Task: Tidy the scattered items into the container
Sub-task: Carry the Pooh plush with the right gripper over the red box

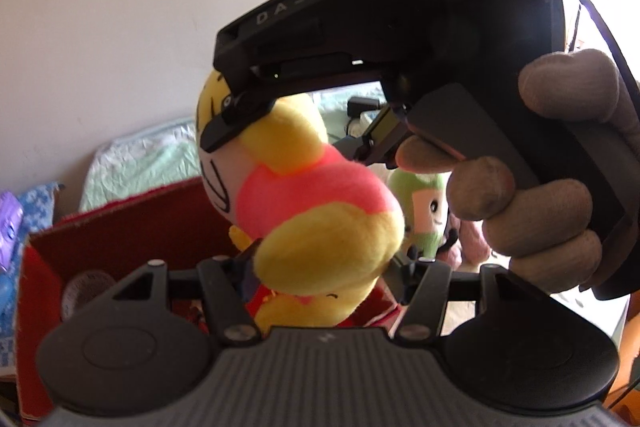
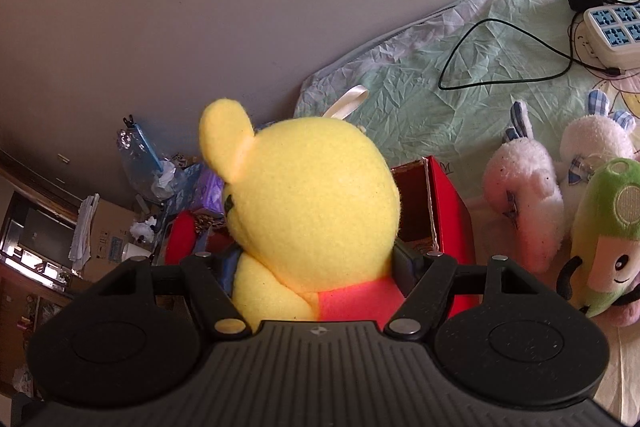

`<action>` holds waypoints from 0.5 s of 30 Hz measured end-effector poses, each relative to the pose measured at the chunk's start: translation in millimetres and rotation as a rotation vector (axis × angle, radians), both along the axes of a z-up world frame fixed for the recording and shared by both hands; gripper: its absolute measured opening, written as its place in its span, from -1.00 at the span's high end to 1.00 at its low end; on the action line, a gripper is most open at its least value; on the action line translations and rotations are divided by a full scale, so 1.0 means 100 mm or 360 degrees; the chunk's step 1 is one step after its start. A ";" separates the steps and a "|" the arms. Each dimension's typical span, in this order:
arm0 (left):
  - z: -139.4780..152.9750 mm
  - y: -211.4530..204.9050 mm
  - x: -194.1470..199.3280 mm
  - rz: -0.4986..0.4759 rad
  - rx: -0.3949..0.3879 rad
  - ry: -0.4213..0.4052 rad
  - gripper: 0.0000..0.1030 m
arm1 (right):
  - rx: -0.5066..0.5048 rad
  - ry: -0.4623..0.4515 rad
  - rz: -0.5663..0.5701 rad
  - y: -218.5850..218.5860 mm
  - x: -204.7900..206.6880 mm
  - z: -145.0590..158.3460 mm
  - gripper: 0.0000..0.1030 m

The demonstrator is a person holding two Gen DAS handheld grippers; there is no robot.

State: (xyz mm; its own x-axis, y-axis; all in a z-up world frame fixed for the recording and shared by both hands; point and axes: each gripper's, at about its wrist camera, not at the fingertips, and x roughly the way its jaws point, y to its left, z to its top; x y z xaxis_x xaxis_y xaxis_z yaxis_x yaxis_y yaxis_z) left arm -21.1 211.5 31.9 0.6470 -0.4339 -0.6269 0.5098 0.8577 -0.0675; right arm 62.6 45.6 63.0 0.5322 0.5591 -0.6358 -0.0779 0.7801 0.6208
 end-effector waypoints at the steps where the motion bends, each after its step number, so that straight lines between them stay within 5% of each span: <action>1: -0.06 0.04 0.05 -0.0008 -0.0004 0.0026 -0.16 | -0.0020 0.0009 -0.0013 0.03 0.01 -0.04 -0.41; 8: -0.32 0.18 0.16 -0.0055 0.0013 0.0159 -0.13 | -0.0198 -0.0005 -0.0033 0.27 0.01 -0.19 -0.43; 15: -0.27 0.18 0.05 -0.0100 -0.0031 0.0181 -0.05 | -0.0266 0.0077 -0.0033 0.30 0.04 -0.28 -0.43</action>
State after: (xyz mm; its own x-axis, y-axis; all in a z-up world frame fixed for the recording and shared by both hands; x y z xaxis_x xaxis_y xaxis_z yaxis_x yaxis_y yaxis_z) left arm -15.9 229.6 4.6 0.5435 -0.4841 -0.6858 0.5506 0.8223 -0.1441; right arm 66.7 76.0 34.6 0.5090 0.4326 -0.7442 -0.0337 0.8739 0.4849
